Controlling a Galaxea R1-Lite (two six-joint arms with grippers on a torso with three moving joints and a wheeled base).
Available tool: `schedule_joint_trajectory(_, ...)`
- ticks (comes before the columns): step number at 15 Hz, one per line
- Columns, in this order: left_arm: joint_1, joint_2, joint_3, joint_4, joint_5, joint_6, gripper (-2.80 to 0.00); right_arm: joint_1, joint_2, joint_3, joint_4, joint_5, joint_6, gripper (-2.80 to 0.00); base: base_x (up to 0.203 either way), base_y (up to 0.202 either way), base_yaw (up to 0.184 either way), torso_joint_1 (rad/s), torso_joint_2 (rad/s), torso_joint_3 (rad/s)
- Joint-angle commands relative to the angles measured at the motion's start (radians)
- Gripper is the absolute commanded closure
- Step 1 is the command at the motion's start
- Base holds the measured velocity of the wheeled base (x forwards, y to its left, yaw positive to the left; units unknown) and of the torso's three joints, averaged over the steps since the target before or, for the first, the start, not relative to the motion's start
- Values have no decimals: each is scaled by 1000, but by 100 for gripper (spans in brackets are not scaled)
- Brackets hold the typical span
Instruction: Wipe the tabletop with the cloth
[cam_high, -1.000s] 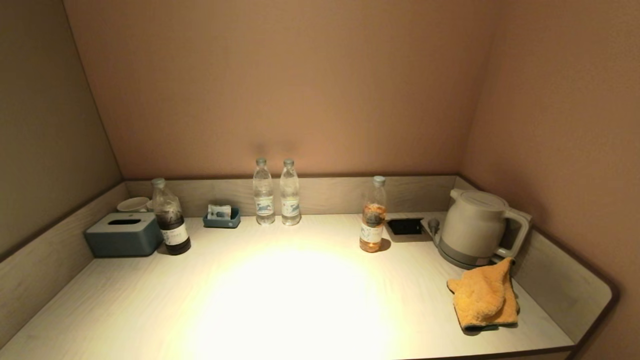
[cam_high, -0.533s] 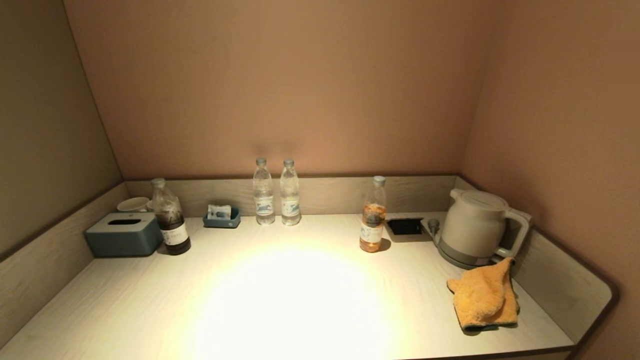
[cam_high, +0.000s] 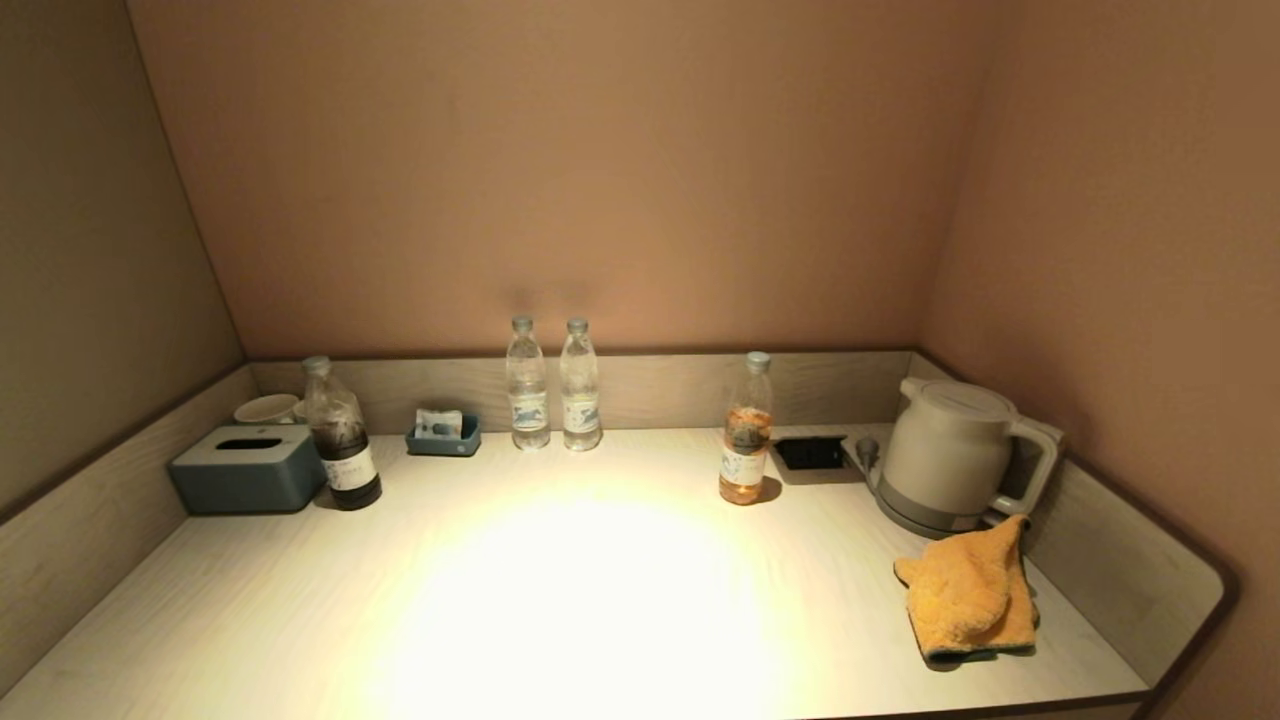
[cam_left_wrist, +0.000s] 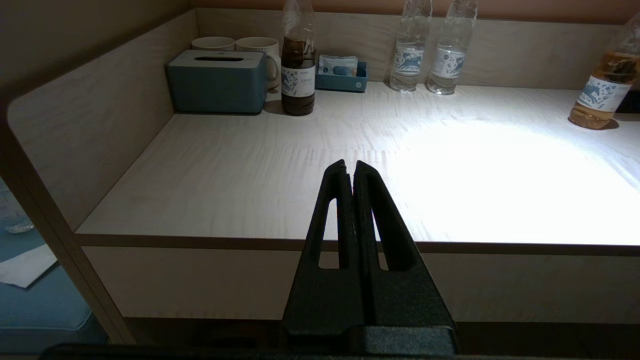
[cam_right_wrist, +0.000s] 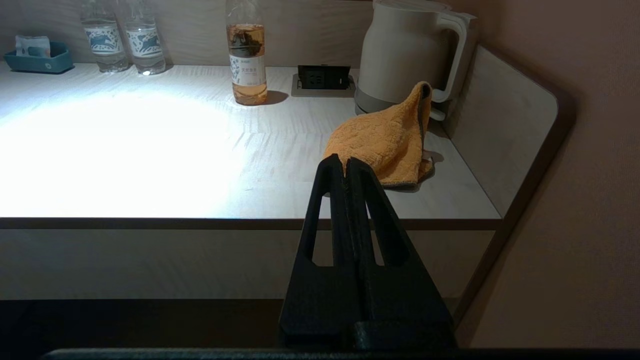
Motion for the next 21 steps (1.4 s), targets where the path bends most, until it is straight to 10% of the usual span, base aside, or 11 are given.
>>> schedule_joint_trajectory(1,0,0,0,-1,1,-1,0,1,1,0,0,1,-1,0,0,0,0,0,0,0)
schedule_joint_trajectory(21,0,0,0,-1,1,-1,0,1,1,0,-2,0,11,0,0,0,0,0,0,0)
